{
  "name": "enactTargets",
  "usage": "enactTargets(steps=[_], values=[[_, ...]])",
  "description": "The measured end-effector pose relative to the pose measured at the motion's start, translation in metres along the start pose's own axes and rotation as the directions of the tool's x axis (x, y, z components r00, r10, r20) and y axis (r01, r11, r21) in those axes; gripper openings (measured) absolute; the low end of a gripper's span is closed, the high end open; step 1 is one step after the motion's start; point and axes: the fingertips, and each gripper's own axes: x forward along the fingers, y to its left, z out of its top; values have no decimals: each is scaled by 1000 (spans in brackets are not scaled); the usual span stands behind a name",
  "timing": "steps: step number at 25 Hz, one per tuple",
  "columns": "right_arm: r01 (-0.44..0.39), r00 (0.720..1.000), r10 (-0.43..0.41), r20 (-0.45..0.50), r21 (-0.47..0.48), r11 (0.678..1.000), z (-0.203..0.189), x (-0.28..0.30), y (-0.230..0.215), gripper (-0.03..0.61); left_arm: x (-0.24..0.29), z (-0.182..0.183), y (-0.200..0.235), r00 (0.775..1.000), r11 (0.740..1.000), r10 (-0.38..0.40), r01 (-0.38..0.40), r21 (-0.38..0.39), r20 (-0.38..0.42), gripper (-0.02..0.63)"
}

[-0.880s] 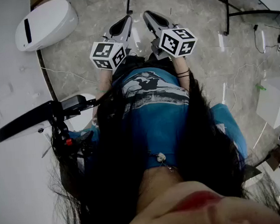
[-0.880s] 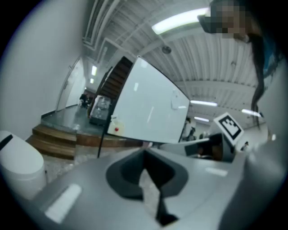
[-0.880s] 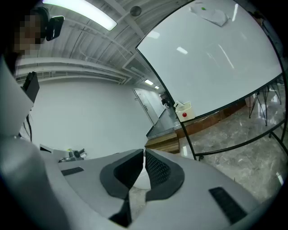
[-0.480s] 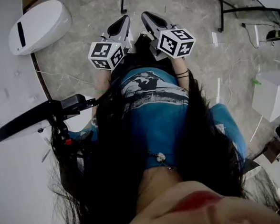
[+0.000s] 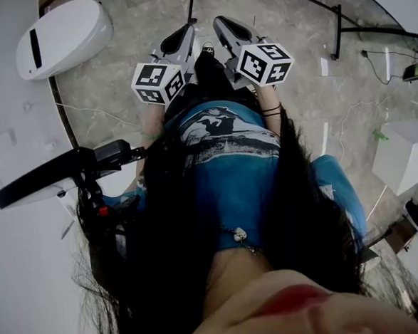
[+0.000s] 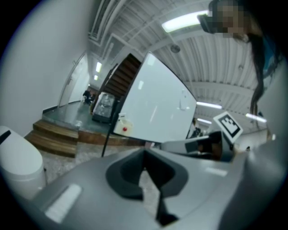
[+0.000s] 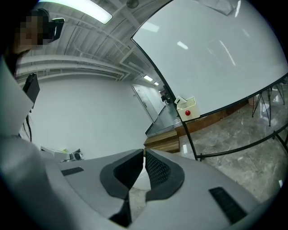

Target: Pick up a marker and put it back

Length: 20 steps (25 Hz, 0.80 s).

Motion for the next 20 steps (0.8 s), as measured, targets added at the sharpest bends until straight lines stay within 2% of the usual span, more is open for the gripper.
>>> enactTargets(steps=[5, 7, 15, 20], values=[[-9, 1000, 9, -28, -1, 1000, 21, 111, -21, 18, 46, 17, 102, 1000, 1000, 15, -15, -28, -6, -9], [-11, 999, 11, -36, -11, 1000, 33, 138, -32, 18, 66, 26, 126, 1000, 999, 18, -18, -31, -1, -9], [-15, 1000, 14, -27, -6, 1000, 126, 196, -131, 18, 195, 76, 150, 1000, 1000, 7, -7, -5, -28, -9], [-53, 998, 52, -22, -43, 998, 132, 215, -129, 18, 202, 84, 165, 1000, 999, 28, -28, 19, -7, -9]])
